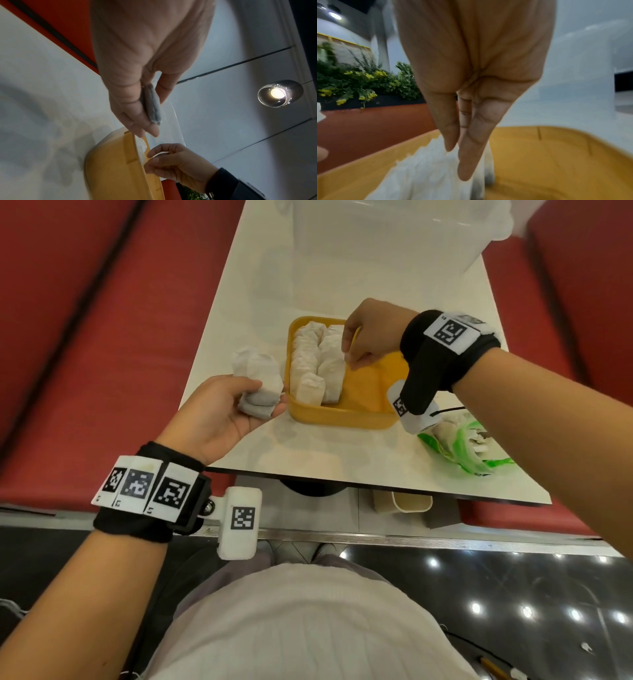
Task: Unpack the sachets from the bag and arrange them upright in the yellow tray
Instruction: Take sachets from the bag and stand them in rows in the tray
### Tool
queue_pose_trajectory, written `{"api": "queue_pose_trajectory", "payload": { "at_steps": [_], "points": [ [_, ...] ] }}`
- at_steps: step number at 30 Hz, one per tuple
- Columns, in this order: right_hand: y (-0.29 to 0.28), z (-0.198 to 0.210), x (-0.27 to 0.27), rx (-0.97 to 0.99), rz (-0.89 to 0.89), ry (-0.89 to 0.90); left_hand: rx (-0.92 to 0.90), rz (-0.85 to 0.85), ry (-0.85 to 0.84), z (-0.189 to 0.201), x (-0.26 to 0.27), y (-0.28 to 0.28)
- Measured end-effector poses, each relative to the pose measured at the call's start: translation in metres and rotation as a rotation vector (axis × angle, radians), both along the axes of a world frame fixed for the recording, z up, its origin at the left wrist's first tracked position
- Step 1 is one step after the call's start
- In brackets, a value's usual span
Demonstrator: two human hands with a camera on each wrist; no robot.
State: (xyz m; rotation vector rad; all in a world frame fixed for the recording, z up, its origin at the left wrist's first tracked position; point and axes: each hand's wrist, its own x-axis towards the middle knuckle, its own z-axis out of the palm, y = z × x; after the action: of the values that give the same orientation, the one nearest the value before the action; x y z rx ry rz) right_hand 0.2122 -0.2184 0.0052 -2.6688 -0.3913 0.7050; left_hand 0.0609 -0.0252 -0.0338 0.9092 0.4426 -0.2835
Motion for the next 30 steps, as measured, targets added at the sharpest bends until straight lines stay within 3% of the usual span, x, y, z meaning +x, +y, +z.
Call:
{"api": "queue_pose_trajectory", "payload": {
  "at_steps": [7,14,20,23,27,30],
  "points": [
    [-0.005,0.041,-0.049,0.469,0.009,-0.086,0.034,-0.116,-0.102,0.012,0.001,-0.02],
    [-0.009,0.021,-0.079,0.567,-0.03,-0.171,0.068,-0.164,-0.17,0.014,0.0,-0.046],
    [-0.049,0.039,-0.081,0.555,-0.124,-0.265,-0.008,-0.184,-0.187,0.015,-0.001,-0.047],
    [-0.059,0.056,-0.091,0.496,-0.063,-0.223,0.027,-0.166,-0.197,0.014,0.001,-0.05],
    [-0.049,0.068,-0.109,0.578,0.028,-0.082,0.15,-0.101,-0.211,0.011,0.006,-0.058],
    [-0.036,0.061,-0.107,0.583,0.018,-0.139,0.241,-0.096,-0.247,0.009,0.007,-0.062]
  ]
}}
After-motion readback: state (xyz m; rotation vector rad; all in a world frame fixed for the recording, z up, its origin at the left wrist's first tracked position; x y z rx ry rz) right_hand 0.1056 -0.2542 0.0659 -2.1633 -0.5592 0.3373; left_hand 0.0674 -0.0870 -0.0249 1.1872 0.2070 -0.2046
